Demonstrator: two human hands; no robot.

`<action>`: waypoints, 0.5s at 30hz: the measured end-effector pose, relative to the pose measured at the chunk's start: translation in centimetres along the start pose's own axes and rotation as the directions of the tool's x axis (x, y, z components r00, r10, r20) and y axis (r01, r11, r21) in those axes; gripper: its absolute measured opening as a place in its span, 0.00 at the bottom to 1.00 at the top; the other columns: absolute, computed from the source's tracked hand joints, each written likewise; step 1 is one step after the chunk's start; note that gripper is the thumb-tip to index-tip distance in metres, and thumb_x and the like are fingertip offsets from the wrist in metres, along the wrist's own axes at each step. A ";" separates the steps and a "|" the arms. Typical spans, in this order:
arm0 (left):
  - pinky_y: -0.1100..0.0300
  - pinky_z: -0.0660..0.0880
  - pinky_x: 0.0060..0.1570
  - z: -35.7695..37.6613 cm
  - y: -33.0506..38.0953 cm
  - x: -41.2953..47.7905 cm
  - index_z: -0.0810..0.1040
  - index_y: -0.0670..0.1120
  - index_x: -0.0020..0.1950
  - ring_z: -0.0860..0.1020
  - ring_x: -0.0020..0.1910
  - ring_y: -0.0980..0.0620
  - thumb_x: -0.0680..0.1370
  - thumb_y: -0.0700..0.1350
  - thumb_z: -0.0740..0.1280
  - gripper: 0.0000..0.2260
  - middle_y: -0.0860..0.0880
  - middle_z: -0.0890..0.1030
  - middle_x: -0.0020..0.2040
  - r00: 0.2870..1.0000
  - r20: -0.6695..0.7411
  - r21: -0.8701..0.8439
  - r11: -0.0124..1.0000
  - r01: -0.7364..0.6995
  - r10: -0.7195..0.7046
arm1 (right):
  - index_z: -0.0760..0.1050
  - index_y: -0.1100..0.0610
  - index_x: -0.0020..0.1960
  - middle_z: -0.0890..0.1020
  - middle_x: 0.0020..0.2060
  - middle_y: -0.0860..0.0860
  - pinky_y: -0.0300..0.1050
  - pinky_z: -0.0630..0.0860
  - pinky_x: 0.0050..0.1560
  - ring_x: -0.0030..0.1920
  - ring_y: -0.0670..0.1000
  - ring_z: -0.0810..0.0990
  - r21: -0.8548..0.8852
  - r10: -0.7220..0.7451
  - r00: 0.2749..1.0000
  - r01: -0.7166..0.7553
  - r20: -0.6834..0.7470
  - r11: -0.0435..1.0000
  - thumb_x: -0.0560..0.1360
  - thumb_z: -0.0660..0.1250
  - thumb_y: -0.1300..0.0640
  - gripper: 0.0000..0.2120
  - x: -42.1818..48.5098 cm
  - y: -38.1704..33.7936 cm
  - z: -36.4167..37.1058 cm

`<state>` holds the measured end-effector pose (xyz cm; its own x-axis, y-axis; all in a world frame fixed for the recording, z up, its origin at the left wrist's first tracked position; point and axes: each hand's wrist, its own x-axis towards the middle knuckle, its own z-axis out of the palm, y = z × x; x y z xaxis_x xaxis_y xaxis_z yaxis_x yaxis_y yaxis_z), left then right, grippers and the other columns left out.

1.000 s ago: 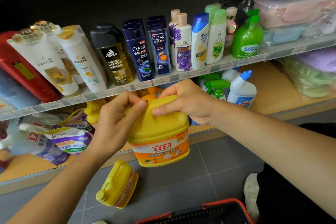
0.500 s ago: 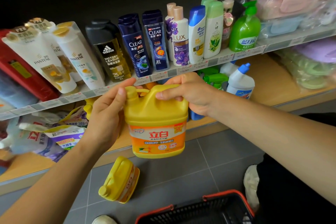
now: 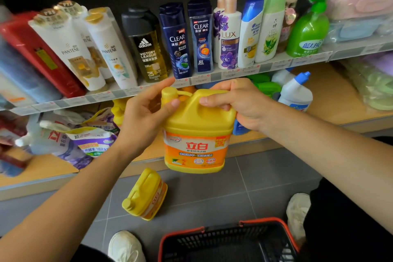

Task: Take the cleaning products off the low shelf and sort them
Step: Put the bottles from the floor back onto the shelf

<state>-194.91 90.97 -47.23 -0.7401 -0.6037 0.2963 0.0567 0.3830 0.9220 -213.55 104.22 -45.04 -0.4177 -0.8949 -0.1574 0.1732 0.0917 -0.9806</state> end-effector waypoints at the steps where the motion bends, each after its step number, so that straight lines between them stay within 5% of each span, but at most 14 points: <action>1: 0.58 0.79 0.58 -0.1 -0.1 0.1 0.73 0.50 0.74 0.81 0.62 0.50 0.78 0.48 0.70 0.24 0.46 0.83 0.61 0.999 0.030 -0.014 1.000 0.013 -0.012 | 0.78 0.64 0.50 0.79 0.24 0.44 0.32 0.73 0.30 0.26 0.40 0.78 0.007 0.004 1.000 -0.004 0.010 1.000 0.70 0.76 0.66 0.11 0.0 0.0 0.0; 5: 0.50 0.77 0.64 -0.6 -1.7 -0.3 0.67 0.51 0.78 0.77 0.69 0.48 0.81 0.54 0.67 0.26 0.47 0.78 0.69 0.980 0.166 -0.130 0.983 0.129 -0.107 | 0.78 0.62 0.44 0.78 0.22 0.43 0.31 0.72 0.30 0.25 0.40 0.77 0.048 -0.034 0.999 0.032 0.035 0.998 0.73 0.72 0.68 0.04 -0.4 0.2 -0.6; 9: 0.43 0.72 0.69 -1.9 -4.6 -2.4 0.64 0.53 0.79 0.75 0.70 0.50 0.65 0.70 0.76 0.47 0.53 0.76 0.72 0.907 0.267 -0.077 0.931 0.357 -0.326 | 0.78 0.62 0.40 0.70 0.21 0.45 0.32 0.70 0.29 0.23 0.41 0.68 0.152 -0.058 0.998 0.054 0.022 0.987 0.67 0.73 0.60 0.07 -1.1 -0.1 -1.9; 12: 0.42 0.72 0.69 -1.7 -6.5 -4.6 0.68 0.52 0.76 0.76 0.69 0.48 0.64 0.65 0.79 0.45 0.51 0.77 0.71 0.832 0.377 -0.100 0.875 0.473 -0.406 | 0.71 0.57 0.35 0.65 0.21 0.44 0.32 0.66 0.29 0.24 0.42 0.64 0.189 -0.071 0.997 0.077 -0.038 0.979 0.66 0.72 0.56 0.10 -1.3 -0.2 -3.0; 15: 0.45 0.73 0.69 -0.1 -7.3 -6.6 0.67 0.49 0.77 0.74 0.71 0.42 0.70 0.54 0.80 0.39 0.46 0.76 0.72 0.779 0.483 -0.213 0.810 0.547 -0.400 | 0.73 0.58 0.40 0.65 0.22 0.45 0.32 0.67 0.28 0.24 0.43 0.64 0.324 -0.046 0.993 0.080 -0.111 0.943 0.71 0.70 0.57 0.07 -1.4 -0.1 -3.4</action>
<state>-190.38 92.11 -55.91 -0.9228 -0.2861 -0.2580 -0.2165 -0.1690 0.9615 -216.06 106.94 -45.13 -0.5220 -0.8438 -0.1242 0.4189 -0.1269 -0.8991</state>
